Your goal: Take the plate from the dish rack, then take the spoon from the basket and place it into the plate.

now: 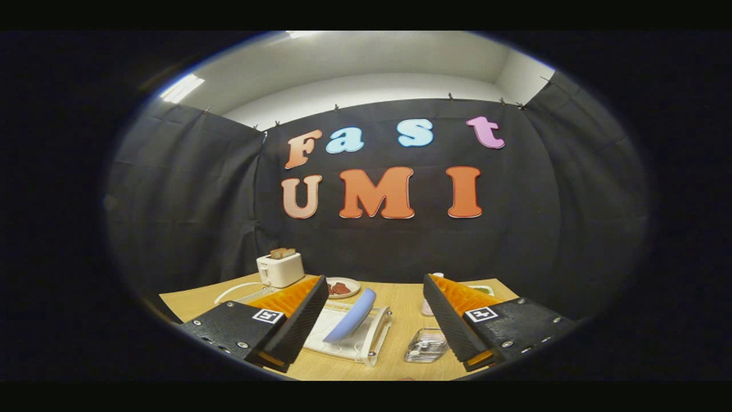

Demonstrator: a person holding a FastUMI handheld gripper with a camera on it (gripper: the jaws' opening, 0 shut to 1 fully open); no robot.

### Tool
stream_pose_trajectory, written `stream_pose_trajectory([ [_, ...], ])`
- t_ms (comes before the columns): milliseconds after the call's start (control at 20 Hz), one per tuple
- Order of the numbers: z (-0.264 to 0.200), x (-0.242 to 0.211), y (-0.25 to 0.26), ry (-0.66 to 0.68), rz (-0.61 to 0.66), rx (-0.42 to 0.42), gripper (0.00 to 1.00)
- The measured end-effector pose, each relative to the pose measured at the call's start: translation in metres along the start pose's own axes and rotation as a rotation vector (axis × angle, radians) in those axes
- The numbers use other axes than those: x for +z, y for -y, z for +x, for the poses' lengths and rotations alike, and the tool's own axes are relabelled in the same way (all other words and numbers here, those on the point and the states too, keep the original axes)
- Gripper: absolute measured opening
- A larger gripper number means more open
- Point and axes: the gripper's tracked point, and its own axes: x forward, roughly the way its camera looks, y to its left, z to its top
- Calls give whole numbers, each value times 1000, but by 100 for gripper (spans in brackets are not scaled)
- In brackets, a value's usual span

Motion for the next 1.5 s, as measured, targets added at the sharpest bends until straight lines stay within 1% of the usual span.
stream_pose_trajectory([
  [200,31,-11,-8,-109,-6,24,99],
  [500,75,-45,-16,-332,-30,32,99],
  [600,86,-53,-19,-382,-60,37,99],
  [800,108,-74,-16,-491,-99,9,99],
  [850,114,-79,-15,-515,-87,4,98],
  [950,122,-88,-22,-562,-34,24,94],
  [1000,124,-95,-22,-596,-15,24,89],
  [1050,126,-100,-22,-629,-2,19,87],
  [1250,133,-117,-17,-739,4,-12,80],
  [1300,135,-123,-19,-771,4,-4,79],
  [1400,139,-131,-18,-813,10,-14,78],
  [1500,143,-140,-22,-855,10,-15,74],
])
